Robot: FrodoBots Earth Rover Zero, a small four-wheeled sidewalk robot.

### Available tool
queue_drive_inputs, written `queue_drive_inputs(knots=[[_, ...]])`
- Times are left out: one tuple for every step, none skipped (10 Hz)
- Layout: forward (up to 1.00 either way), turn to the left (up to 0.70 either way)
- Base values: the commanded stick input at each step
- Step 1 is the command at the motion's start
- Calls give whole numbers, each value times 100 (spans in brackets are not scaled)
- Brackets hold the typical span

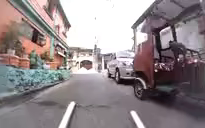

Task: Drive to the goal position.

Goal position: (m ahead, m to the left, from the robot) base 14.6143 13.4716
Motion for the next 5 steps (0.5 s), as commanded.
queue_drive_inputs(knots=[[85,0],[85,3],[85,4],[85,1],[85,0]])
